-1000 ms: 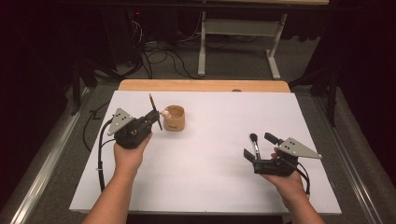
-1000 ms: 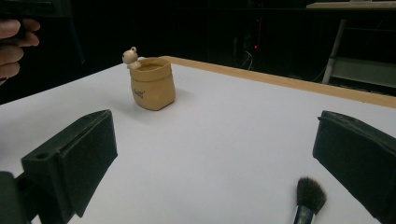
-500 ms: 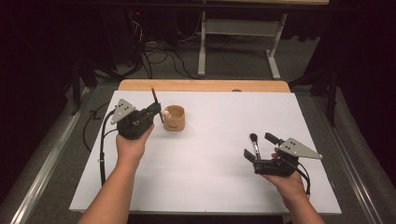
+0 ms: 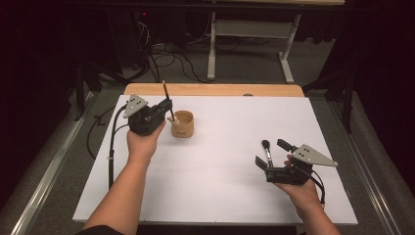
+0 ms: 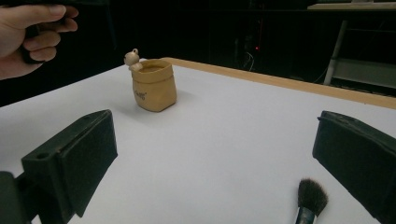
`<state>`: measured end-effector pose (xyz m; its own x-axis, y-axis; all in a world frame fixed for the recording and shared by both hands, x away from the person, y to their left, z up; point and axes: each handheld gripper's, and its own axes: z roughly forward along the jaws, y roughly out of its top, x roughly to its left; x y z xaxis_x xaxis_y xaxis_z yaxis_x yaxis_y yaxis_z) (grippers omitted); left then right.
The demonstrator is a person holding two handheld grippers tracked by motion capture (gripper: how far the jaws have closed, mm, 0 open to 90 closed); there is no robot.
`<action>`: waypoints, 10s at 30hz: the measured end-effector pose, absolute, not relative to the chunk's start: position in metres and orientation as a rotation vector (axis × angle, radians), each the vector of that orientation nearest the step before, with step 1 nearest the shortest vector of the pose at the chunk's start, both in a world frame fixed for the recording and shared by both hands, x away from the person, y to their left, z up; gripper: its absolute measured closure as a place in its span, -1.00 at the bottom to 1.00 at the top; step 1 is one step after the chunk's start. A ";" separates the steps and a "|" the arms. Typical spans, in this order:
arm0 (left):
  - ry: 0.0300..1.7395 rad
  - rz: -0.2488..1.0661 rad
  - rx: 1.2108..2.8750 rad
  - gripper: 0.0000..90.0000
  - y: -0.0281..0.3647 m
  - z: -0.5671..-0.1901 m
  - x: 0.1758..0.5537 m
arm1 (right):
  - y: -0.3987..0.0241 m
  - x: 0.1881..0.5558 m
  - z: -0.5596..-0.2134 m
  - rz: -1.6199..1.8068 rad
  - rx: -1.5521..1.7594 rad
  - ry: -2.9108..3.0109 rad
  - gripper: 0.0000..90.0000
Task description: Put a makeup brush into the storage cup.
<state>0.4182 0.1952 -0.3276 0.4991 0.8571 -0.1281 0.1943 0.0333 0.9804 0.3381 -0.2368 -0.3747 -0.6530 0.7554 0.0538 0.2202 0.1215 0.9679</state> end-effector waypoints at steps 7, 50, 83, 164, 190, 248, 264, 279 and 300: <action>0.960 0.668 1.486 0.86 0.189 -0.326 0.430 | -0.237 0.338 -0.375 1.558 0.941 1.949 -0.97; 1.051 0.643 1.518 0.86 0.180 -0.348 0.467 | -0.237 0.338 -0.376 1.567 0.943 1.965 -0.97; 1.114 0.622 1.564 0.85 0.189 -0.373 0.464 | -0.237 0.338 -0.376 1.561 0.944 1.960 -0.96; 1.044 0.596 1.604 -0.45 0.182 -0.360 0.404 | -0.234 0.337 -0.377 1.535 0.920 1.968 -0.95; 1.011 0.586 1.632 -0.92 0.183 -0.374 0.370 | -0.234 0.337 -0.377 1.515 0.925 1.963 -0.95; 0.886 0.554 1.660 -0.99 0.193 -0.387 0.321 | -0.290 0.333 -0.396 1.153 1.145 1.899 -0.93; 0.877 0.546 1.666 -0.99 0.191 -0.388 0.321 | -0.284 0.337 -0.388 1.127 1.173 1.914 -0.96; 0.878 0.511 1.657 -0.99 0.189 -0.387 0.318 | -0.285 0.342 -0.397 0.971 1.232 2.044 -0.96; 0.869 0.507 1.685 -0.98 0.186 -0.390 0.318 | -0.284 0.347 -0.397 0.839 1.272 2.191 -0.95</action>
